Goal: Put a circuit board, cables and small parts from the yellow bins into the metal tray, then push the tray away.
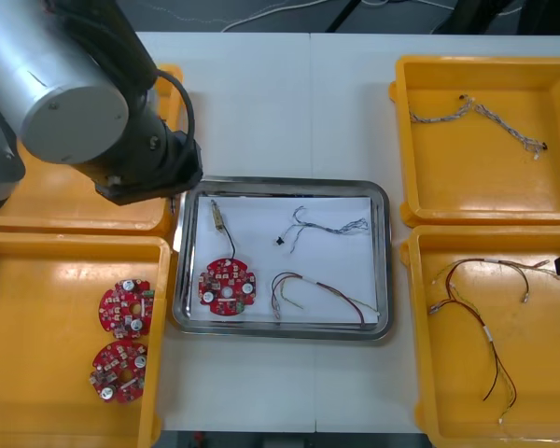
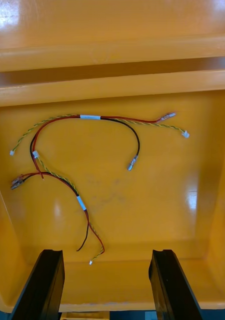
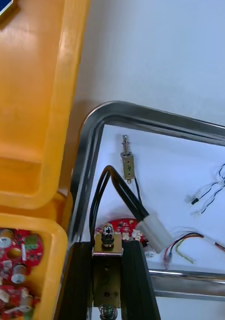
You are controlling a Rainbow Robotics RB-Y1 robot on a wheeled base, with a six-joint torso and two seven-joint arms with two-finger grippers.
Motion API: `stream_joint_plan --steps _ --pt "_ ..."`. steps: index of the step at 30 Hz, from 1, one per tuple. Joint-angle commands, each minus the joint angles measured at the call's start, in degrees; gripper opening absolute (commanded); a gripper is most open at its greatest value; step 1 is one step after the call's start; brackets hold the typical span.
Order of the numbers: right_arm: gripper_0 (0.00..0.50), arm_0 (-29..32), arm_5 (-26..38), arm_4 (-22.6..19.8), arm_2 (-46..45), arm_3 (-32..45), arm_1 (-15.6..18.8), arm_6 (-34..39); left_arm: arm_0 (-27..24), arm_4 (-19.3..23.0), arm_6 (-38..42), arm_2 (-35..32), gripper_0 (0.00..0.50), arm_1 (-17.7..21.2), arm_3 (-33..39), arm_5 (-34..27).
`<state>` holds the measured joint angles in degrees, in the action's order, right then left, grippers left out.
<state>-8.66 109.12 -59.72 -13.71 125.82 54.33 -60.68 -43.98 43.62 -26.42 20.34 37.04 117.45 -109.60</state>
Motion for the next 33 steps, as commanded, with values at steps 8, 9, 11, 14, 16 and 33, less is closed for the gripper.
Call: stream_joint_plan --steps 8,9,11,14,16,33 --pt "0.500 0.7 -0.4 0.5 -1.8 1.5 1.6 -1.3 -8.4 -3.6 4.5 11.0 0.000 -0.4 -2.2 3.9" --pt "0.500 0.7 -0.4 0.5 -1.8 1.5 1.6 -1.3 -8.9 -4.2 5.3 12.0 0.000 -0.9 -3.5 5.0" --pt "0.500 0.7 -0.4 0.5 -1.8 1.5 1.6 -1.3 -9.9 -5.4 5.5 13.8 0.000 -2.0 -6.0 6.9" --pt "0.500 0.7 -0.4 0.5 -1.8 1.5 1.6 -1.3 -10.3 -7.2 5.3 15.6 0.000 -3.5 -9.2 9.4" --pt "0.500 0.7 -0.4 0.5 -1.8 1.5 1.6 -1.3 -10.3 -9.5 5.2 17.5 0.000 -4.8 -12.1 11.9" --pt "0.500 0.7 -0.4 0.5 -1.8 1.5 1.6 -1.3 -10.6 -16.9 5.8 24.0 0.000 -13.0 -25.0 20.8"
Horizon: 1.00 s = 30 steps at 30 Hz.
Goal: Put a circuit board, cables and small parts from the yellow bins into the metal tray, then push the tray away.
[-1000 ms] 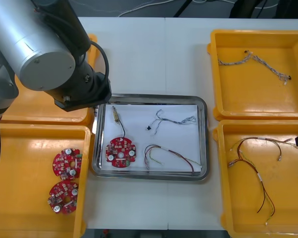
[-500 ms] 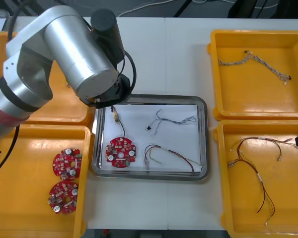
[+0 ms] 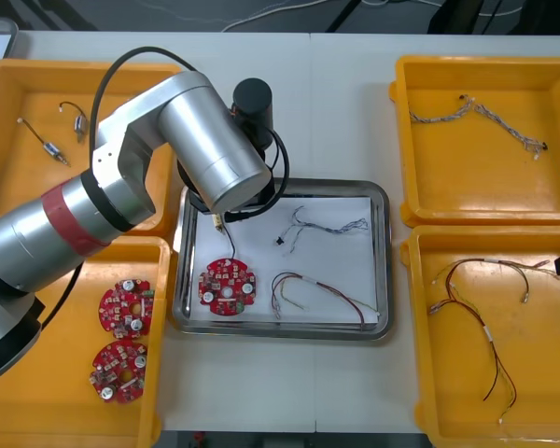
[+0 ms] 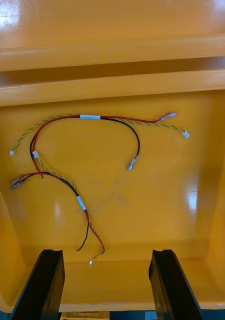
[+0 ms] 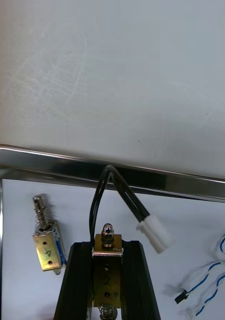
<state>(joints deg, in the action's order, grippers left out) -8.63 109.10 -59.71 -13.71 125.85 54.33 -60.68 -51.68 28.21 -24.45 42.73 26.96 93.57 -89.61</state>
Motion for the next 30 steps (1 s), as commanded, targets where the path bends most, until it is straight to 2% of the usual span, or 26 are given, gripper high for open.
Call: stream_joint_plan --steps 1,14,23,24,25,26,27,29,30 --pt "0.500 0.7 -0.4 0.5 -1.8 1.5 1.6 -1.3 -2.9 -1.8 4.0 1.9 0.000 -3.4 -1.5 0.8" --pt "0.500 0.7 -0.4 0.5 -1.8 1.5 1.6 -1.3 1.0 -5.6 4.0 4.2 0.000 -3.8 -1.9 0.9" --pt "0.500 0.7 -0.4 0.5 -1.8 1.5 1.6 -1.3 1.6 -6.0 4.1 4.1 0.001 -3.8 -1.9 0.9" --pt "0.500 0.7 -0.4 0.5 -1.8 1.5 1.6 -1.3 1.6 -6.0 4.2 4.2 0.049 -3.8 -1.9 0.8" --pt "0.500 0.7 -0.4 0.5 -1.8 1.5 1.6 -1.3 1.6 -6.0 4.2 4.2 0.130 -3.8 -1.9 0.9" --pt "0.500 0.7 -0.4 0.5 -1.8 1.5 1.6 -1.3 1.6 -6.1 4.2 4.2 0.239 -3.8 -1.9 0.8" --pt "0.500 0.7 -0.4 0.5 -1.8 1.5 1.6 -1.3 1.6 -6.1 4.2 4.1 0.275 -3.7 -1.8 0.8" --pt "0.500 0.7 -0.4 0.5 -1.8 1.5 1.6 -1.3 1.5 -6.1 4.2 4.2 0.386 -3.7 -1.8 0.8" --pt "0.500 0.7 -0.4 0.5 -1.8 1.5 1.6 -1.3 1.5 -6.1 4.2 4.1 0.398 -3.6 -1.8 0.8"
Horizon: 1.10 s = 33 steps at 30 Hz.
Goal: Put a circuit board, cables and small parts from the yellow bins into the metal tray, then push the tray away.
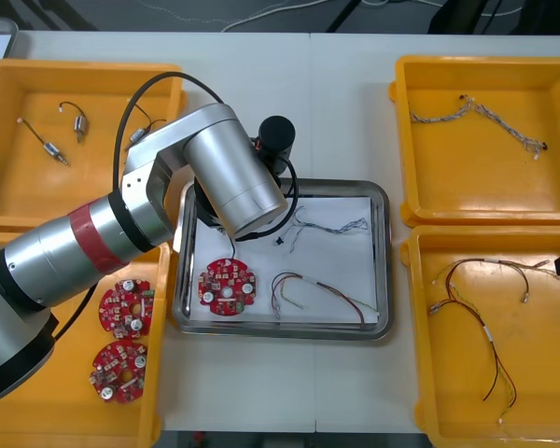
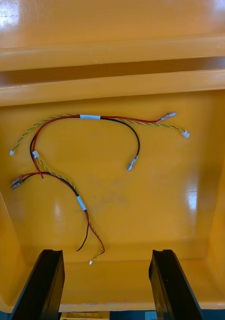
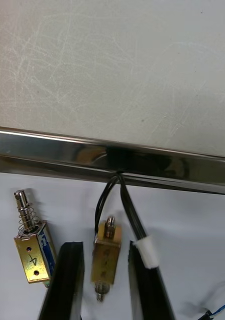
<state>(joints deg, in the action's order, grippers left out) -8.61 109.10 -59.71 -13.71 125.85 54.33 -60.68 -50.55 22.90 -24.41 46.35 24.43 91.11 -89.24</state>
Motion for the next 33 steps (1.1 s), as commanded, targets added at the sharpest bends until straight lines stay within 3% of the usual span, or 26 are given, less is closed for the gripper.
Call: stream_joint_plan --steps 1,4,6,15,24,33 --pt "0.500 0.7 -0.4 0.5 -1.8 1.5 1.6 -1.3 0.4 -0.8 4.1 0.3 0.419 -1.0 0.8 0.5" --pt "0.500 0.7 -0.4 0.5 -1.8 1.5 1.6 -1.3 0.4 0.1 4.0 -1.1 0.484 -0.7 1.8 0.4" --pt "0.500 0.7 -0.4 0.5 -1.8 1.5 1.6 -1.3 0.3 1.3 3.9 -2.7 0.500 -0.3 3.3 -0.3" --pt "0.500 0.6 -0.9 -0.9 -0.8 1.9 0.9 -1.5 0.2 7.2 3.0 -9.6 0.500 2.8 12.1 -7.1" --pt "0.500 -3.9 0.1 -6.8 1.0 3.3 1.0 -4.6 0.3 16.6 -4.9 -20.8 0.500 9.6 19.2 -17.5" --pt "0.500 -12.6 0.2 -7.1 11.7 5.2 0.9 -7.3 1.3 18.8 -12.4 -26.7 0.500 16.3 20.0 -20.8"
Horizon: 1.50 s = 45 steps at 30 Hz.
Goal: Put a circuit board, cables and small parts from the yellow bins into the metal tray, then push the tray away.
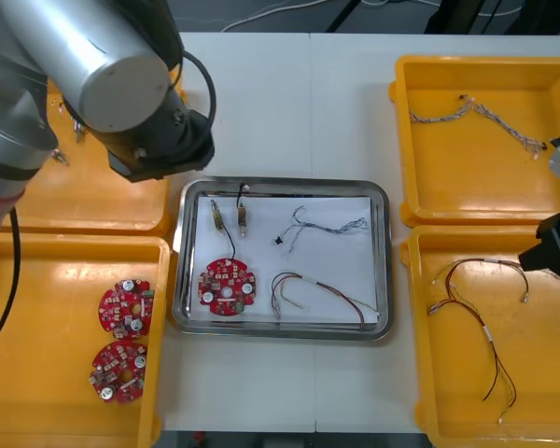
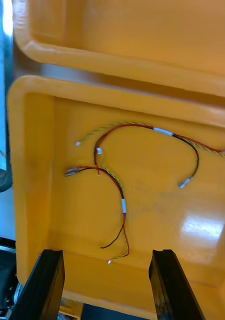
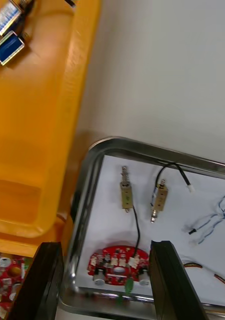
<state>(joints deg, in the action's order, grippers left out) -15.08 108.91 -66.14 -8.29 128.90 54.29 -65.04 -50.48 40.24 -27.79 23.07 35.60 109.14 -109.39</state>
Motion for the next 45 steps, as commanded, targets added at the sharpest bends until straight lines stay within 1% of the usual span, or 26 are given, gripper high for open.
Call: stream_joint_plan --steps 1,2,4,5,6,7,12,13,15,16,17,19,20,21,24,25,28,31,33,34,35,38,39,40,45 --pt "0.500 -7.6 0.3 -0.7 8.3 2.3 1.0 -3.5 2.2 1.9 -10.9 -4.9 0.500 6.0 2.0 -0.6" --pt "0.500 -8.2 0.3 -0.7 9.1 2.5 0.9 -3.7 2.7 2.0 -11.7 -5.6 0.500 6.3 2.0 -0.6" --pt "0.500 -10.9 0.3 -0.5 12.9 3.1 0.9 -4.3 5.2 2.6 -15.7 -9.1 0.500 7.7 2.7 -0.6" --pt "0.500 -10.9 0.3 -0.5 12.9 3.1 0.9 -4.3 5.2 2.6 -15.7 -9.1 0.500 7.7 2.7 -0.6" --pt "0.500 -13.2 -0.1 -0.3 16.2 3.8 1.0 -4.7 7.6 3.2 -19.7 -12.2 0.500 9.0 3.3 -0.6" --pt "0.500 -14.4 -0.5 -0.1 18.3 4.1 0.9 -4.9 8.8 4.0 -21.7 -13.9 0.500 9.8 3.5 -0.6" --pt "0.500 -18.4 -3.1 0.2 25.0 4.3 0.8 -6.2 13.0 6.0 -27.8 -18.9 0.500 12.6 4.9 -0.6" --pt "0.500 -20.2 -4.1 0.8 28.1 4.2 0.4 -6.8 15.0 6.6 -30.0 -21.1 0.500 13.4 5.6 -0.6" --pt "0.500 -21.3 -4.7 1.2 29.9 4.2 -0.1 -7.1 16.2 6.8 -31.3 -22.5 0.500 13.7 6.0 -0.6" --pt "0.500 -23.2 -5.2 2.0 32.8 4.1 -1.2 -7.6 18.2 7.0 -32.9 -24.6 0.500 14.0 6.8 -0.6" --pt "0.500 -23.9 -5.4 2.2 33.8 4.1 -1.6 -7.8 19.0 7.0 -33.6 -25.4 0.500 14.0 7.0 -0.6" --pt "0.500 -26.1 -5.5 3.4 37.2 3.6 -3.5 -8.4 22.0 7.2 -35.3 -28.5 0.500 14.0 8.0 -0.1" --pt "0.500 -26.1 -5.5 3.4 37.2 3.6 -3.5 -8.4 22.0 7.2 -35.3 -28.5 0.500 14.0 8.0 -0.1" --pt "0.500 -28.0 -5.5 4.2 39.8 2.9 -5.1 -9.1 24.0 7.3 -36.4 -30.4 0.500 14.0 8.5 0.5" --pt "0.500 -30.4 -6.3 5.3 43.6 2.0 -7.3 -9.8 26.6 7.4 -37.1 -32.5 0.500 14.0 9.2 1.5" --pt "0.500 -32.1 -7.1 5.9 46.3 0.8 -8.9 -10.4 28.1 7.4 -37.6 -33.5 0.500 14.0 9.6 2.3" --pt "0.500 -34.5 -9.0 7.0 50.3 -1.1 -11.1 -11.0 29.8 7.2 -38.3 -34.5 0.500 14.0 10.1 3.1" --pt "0.500 -37.4 -11.3 9.1 55.6 -3.0 -13.8 -12.0 31.4 6.3 -40.5 -35.4 0.500 14.0 10.7 3.6" --pt "0.500 -38.8 -12.4 10.9 58.6 -3.7 -15.1 -12.6 32.3 5.7 -42.1 -36.3 0.500 14.0 10.6 3.7" --pt "0.500 -38.8 -12.4 10.9 58.6 -3.7 -15.1 -12.6 32.3 5.7 -42.1 -36.3 0.500 14.0 10.6 3.7" --pt "0.500 -39.6 -13.4 12.8 61.2 -4.0 -16.1 -13.1 33.3 6.0 -43.3 -37.6 0.500 14.0 10.6 4.1" --pt "0.500 -40.6 -14.3 15.6 64.4 -4.1 -17.2 -13.7 34.0 6.4 -44.4 -38.4 0.500 14.0 10.6 4.3" --pt "0.500 -41.0 -14.9 17.5 66.7 -4.0 -17.9 -14.2 34.0 6.6 -44.4 -38.4 0.500 14.0 10.6 4.3" --pt "0.500 -41.0 -14.9 17.5 66.7 -4.0 -17.9 -14.2 34.0 6.6 -44.4 -38.4 0.500 14.0 10.6 4.3" --pt "0.500 -41.1 -16.5 22.5 71.8 -4.1 -19.7 -15.6 34.0 6.6 -44.5 -38.4 0.500 14.0 10.7 4.4"
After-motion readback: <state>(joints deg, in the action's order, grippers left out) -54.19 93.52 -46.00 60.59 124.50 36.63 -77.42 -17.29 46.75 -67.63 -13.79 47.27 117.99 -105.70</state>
